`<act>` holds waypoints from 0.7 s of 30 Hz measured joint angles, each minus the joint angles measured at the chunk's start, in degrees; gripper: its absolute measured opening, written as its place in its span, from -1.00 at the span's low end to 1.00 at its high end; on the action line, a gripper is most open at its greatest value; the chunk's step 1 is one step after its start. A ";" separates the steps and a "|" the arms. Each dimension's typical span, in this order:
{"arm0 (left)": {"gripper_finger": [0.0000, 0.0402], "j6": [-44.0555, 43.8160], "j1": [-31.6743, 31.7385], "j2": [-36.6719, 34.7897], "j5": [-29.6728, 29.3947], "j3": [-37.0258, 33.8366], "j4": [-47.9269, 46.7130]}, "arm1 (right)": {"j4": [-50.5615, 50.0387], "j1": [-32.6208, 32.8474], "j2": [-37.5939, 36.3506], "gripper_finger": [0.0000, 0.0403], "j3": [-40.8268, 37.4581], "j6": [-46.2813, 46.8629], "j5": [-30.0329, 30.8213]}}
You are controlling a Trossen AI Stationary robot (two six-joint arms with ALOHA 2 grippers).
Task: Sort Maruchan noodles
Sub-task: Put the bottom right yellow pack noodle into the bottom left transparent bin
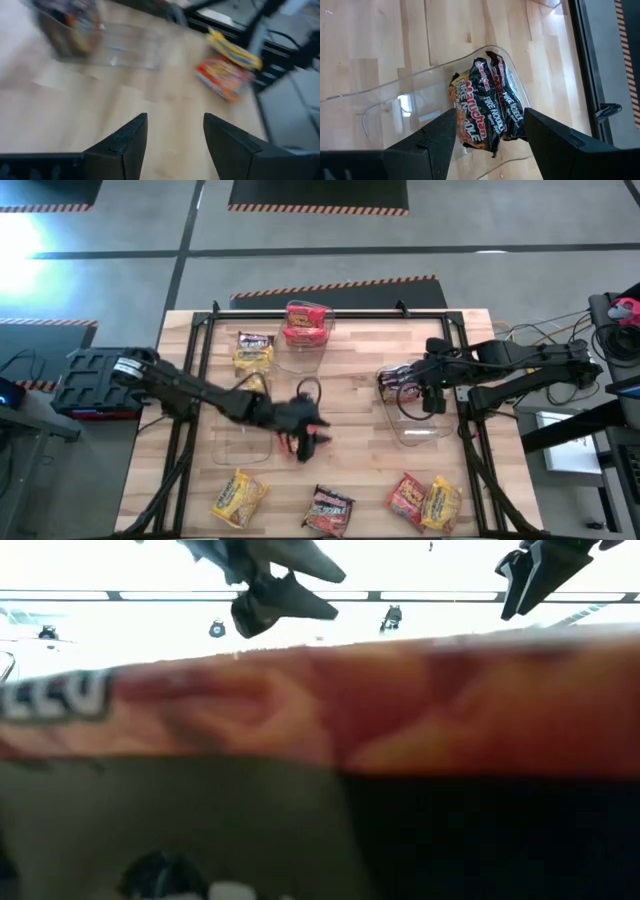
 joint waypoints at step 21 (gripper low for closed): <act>-0.12 -11.47 -17.47 7.72 -13.07 -0.11 14.04 | 9.28 0.02 3.00 0.09 -0.09 5.09 -0.15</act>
